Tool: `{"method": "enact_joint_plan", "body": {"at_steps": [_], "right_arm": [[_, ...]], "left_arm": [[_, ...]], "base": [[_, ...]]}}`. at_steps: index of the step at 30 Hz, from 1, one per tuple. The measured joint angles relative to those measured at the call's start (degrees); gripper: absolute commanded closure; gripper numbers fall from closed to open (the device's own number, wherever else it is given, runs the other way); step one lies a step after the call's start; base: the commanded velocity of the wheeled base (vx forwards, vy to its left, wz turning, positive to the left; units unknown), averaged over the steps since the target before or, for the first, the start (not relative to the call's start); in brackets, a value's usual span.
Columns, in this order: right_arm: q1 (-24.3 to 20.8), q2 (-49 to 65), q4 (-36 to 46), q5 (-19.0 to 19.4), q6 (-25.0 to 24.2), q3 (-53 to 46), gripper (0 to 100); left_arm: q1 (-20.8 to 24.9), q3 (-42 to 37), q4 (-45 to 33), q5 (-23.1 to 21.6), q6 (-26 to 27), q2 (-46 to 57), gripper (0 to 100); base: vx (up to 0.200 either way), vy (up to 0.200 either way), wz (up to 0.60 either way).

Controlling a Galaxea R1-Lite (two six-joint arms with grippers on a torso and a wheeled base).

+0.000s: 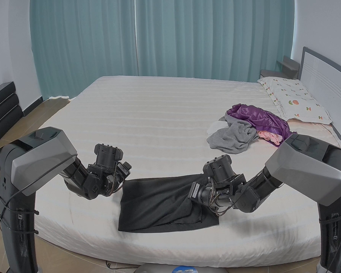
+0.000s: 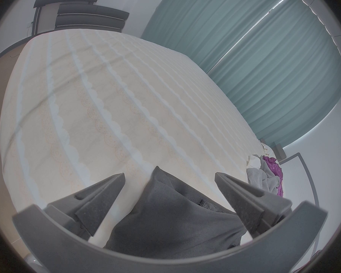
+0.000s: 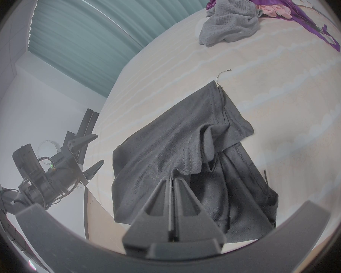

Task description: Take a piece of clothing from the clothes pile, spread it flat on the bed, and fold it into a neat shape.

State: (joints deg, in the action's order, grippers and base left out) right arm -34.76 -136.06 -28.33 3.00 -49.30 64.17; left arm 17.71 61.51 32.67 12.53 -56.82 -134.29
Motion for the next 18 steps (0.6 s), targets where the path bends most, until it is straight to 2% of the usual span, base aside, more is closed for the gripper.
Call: {"method": "enact_joint_plan", "body": {"at_steps": [18], "right_arm": [[0.1, -3.0, 11.3, -0.2, 0.2, 15.4, 100]], "left_arm": [[0.1, 0.0, 0.0, 0.1, 0.1, -0.1, 0]], "base": [[0.0, 0.0, 0.0]]}}
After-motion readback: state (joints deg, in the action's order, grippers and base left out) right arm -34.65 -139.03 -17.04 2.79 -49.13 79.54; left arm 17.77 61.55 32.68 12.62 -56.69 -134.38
